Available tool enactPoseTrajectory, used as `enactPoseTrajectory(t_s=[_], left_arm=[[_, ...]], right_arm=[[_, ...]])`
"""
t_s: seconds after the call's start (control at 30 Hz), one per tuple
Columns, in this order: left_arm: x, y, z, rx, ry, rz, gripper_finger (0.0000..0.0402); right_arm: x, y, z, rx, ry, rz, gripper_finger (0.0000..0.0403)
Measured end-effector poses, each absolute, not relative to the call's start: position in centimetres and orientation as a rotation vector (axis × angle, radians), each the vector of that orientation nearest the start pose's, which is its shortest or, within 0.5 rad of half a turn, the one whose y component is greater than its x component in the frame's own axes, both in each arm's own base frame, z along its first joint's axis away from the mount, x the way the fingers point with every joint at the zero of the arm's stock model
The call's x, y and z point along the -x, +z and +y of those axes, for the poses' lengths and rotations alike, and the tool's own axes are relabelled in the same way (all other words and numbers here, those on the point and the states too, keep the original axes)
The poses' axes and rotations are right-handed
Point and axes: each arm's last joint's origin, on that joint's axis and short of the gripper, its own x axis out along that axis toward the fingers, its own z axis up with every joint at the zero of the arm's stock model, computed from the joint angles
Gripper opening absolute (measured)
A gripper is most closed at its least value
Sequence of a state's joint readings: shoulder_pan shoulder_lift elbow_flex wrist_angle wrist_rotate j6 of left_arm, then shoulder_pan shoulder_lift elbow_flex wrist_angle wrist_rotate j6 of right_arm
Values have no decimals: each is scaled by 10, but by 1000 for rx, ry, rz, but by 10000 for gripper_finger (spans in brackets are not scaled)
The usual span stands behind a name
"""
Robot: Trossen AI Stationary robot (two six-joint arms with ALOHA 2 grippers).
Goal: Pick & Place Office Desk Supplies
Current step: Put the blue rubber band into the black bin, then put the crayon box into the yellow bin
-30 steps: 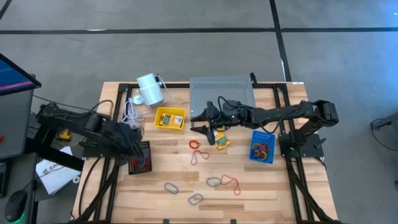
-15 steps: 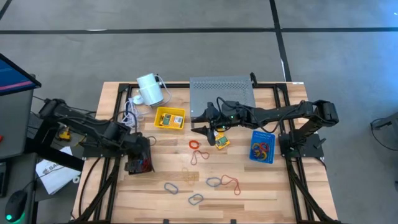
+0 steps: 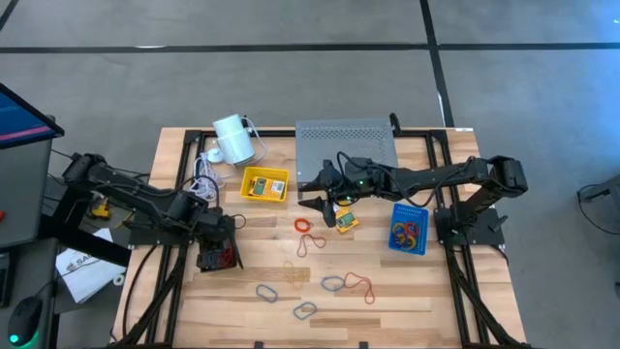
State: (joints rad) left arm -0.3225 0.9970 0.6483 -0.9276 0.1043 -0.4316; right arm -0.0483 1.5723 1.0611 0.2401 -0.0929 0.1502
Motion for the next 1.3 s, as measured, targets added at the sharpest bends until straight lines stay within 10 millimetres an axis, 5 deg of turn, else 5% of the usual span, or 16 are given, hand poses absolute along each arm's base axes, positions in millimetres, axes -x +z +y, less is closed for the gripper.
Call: enactPoseTrajectory(t_s=[0.67, 1.3], left_arm=[[-146, 206, -52, 283, -42, 1333, 15], [-144, 205, -51, 281, -27, 1363, 206]], right_arm=[[-356, 274, -15, -168, 24, 274, 191], [-356, 274, -14, -169, 26, 274, 191]])
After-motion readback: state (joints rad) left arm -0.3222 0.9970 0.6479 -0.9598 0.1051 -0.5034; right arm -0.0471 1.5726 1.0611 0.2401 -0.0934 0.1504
